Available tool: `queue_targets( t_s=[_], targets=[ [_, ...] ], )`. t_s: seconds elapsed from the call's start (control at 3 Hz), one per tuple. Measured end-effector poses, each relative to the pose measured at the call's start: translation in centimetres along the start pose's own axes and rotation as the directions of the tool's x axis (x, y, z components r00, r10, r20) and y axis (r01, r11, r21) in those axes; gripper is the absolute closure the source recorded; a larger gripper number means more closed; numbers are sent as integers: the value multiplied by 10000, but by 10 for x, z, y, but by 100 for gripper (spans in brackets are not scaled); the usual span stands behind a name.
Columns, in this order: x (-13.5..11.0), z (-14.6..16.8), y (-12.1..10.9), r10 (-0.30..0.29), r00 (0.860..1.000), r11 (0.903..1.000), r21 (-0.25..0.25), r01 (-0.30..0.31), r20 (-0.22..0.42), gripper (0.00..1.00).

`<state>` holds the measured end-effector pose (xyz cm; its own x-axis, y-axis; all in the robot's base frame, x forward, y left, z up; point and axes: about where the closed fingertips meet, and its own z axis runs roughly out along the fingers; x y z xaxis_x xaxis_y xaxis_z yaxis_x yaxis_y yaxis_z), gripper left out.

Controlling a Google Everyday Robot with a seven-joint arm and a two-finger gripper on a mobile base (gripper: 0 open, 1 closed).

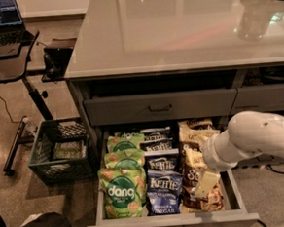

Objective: Pick blue chip bag from middle drawer and place on counter

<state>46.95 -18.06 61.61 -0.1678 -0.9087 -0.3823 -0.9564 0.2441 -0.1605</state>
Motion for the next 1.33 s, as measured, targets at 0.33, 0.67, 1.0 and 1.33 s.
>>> queue_targets(
  t_s=[0.33, 0.67, 1.0, 1.33],
  targets=[
    [-4, 46, 23, 37, 9995, 9974, -717, -14, 327, 0],
    [-8, 76, 36, -80, 9987, 9937, -1113, 136, 510, 0],
    [-17, 113, 35, -87, 9954, 9912, -1305, 212, 959, 0],
    [-17, 114, 36, -82, 9953, 9911, -1315, 208, 961, 0]
  ],
)
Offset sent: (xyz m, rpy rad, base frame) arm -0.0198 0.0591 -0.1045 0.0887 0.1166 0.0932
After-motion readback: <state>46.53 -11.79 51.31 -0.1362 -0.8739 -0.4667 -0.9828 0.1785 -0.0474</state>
